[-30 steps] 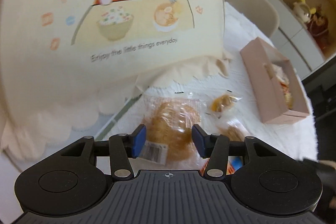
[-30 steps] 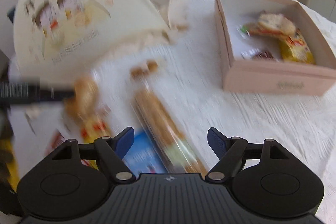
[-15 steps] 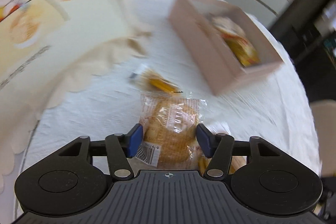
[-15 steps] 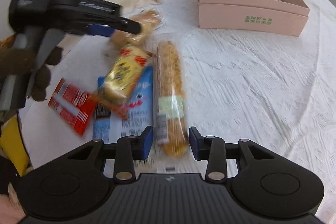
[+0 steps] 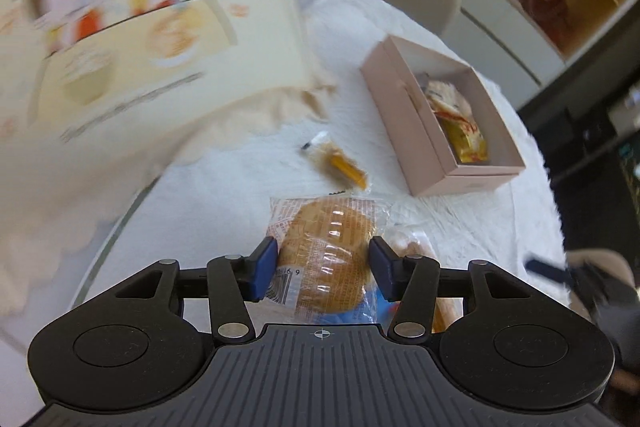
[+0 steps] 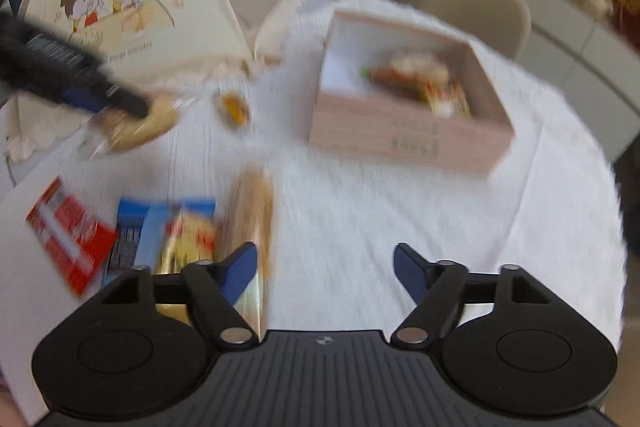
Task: Organize snacks
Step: 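Grasp the wrapped round cake with left gripper while right grasps small orange stick snack, then drop the cake and the orange stick snack into the pink box, then reach left gripper to red sausage packet while right reaches blue snack bar packet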
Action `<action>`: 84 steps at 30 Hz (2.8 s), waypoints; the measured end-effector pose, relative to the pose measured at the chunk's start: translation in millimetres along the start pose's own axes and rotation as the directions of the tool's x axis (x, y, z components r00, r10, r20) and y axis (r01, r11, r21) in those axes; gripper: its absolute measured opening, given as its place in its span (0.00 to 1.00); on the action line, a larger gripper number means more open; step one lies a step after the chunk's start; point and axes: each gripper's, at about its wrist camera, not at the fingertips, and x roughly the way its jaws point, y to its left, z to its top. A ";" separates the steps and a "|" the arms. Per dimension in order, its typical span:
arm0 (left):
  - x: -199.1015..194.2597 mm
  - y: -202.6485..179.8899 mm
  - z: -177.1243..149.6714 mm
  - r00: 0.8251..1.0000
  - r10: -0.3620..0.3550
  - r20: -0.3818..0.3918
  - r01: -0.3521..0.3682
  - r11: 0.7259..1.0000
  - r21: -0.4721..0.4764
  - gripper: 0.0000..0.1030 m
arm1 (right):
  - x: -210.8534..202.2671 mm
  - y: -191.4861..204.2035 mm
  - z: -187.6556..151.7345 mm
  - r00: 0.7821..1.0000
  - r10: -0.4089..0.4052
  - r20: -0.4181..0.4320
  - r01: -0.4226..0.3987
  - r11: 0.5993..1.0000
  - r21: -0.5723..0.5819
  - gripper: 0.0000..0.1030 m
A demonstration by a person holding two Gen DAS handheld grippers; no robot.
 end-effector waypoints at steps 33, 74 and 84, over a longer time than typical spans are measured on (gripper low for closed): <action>-6.5 -89.8 -82.5 0.975 -0.154 -0.163 0.178 0.974 0.142 0.54 | -26.4 -32.5 7.4 0.979 0.173 -0.110 -0.152 0.973 0.176 0.20; -5.3 44.1 -69.2 0.998 0.042 -0.046 -0.057 0.916 -0.396 0.53 | 20.5 -146.5 116.2 0.988 0.132 0.077 -0.152 0.905 0.397 0.55; -4.3 63.6 -81.8 0.997 0.040 -0.067 -0.067 0.881 -0.467 0.53 | 18.9 -13.5 4.5 0.949 0.295 -0.113 -0.268 0.941 0.207 0.55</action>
